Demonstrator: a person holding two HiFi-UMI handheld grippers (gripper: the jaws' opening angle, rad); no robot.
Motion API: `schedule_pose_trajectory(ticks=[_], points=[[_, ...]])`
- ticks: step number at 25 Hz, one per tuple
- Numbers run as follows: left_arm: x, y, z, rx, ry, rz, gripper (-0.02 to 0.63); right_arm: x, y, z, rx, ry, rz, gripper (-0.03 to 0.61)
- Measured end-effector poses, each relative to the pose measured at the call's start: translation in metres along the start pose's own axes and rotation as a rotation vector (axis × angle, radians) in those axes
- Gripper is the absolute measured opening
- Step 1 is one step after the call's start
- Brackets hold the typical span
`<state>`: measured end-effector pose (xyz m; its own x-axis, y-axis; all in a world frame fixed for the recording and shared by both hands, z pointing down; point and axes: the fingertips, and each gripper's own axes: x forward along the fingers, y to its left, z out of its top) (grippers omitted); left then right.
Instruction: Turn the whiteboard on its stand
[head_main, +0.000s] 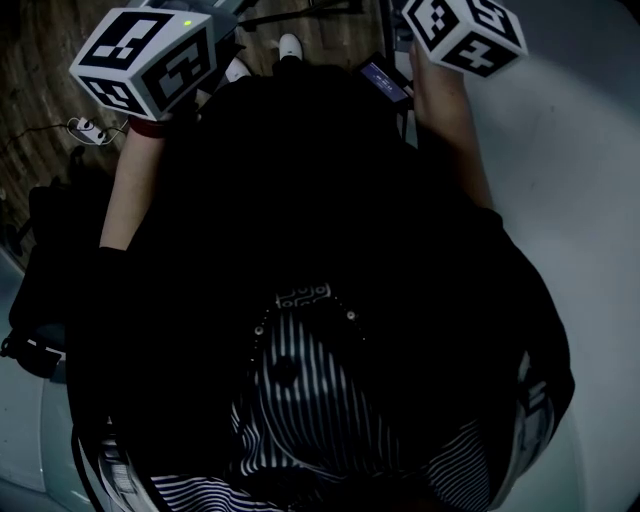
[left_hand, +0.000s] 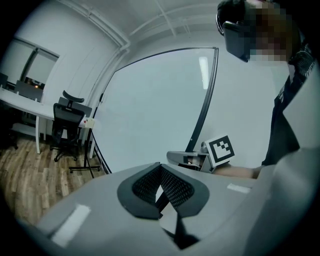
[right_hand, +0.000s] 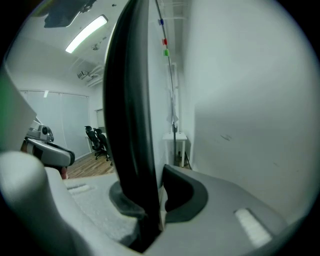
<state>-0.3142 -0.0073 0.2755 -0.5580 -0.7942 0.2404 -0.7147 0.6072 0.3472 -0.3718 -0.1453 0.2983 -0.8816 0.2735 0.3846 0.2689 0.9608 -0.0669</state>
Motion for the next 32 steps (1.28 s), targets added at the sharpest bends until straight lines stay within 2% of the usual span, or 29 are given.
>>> schedule_pose_trajectory(ticks=[12,14,17,20,23,25,27,29,32], points=[[0.000,0.005,-0.005,0.005,-0.006,0.016,0.003,0.020,-0.004,-0.004,0.004,-0.011,-0.022,0.052],[0.000,0.006,-0.003,0.006,-0.006,0.006,0.003,0.022,0.003,-0.002,-0.020,-0.004,0.001,0.060],[-0.002,0.006,-0.002,0.007,0.000,-0.019,0.003,0.019,0.019,-0.008,-0.098,0.074,0.100,0.133],[0.000,0.004,-0.003,0.008,0.006,-0.044,0.003,0.002,0.020,-0.019,-0.120,0.150,0.128,0.134],[0.010,-0.001,-0.012,0.013,0.017,-0.073,0.003,-0.022,0.011,-0.031,-0.099,0.146,0.118,0.135],[0.021,-0.005,-0.018,0.023,0.022,-0.089,0.003,-0.038,0.010,-0.037,-0.102,0.117,0.145,0.134],[0.034,-0.012,-0.023,0.034,0.021,-0.101,0.003,-0.055,0.012,-0.038,-0.094,0.062,0.207,0.097],[0.045,-0.023,-0.028,0.040,0.025,-0.116,0.003,-0.068,0.011,-0.036,-0.054,0.005,0.259,0.002],[0.046,-0.034,-0.024,0.052,0.022,-0.143,0.003,-0.074,0.019,-0.029,0.008,-0.024,0.292,0.002]])
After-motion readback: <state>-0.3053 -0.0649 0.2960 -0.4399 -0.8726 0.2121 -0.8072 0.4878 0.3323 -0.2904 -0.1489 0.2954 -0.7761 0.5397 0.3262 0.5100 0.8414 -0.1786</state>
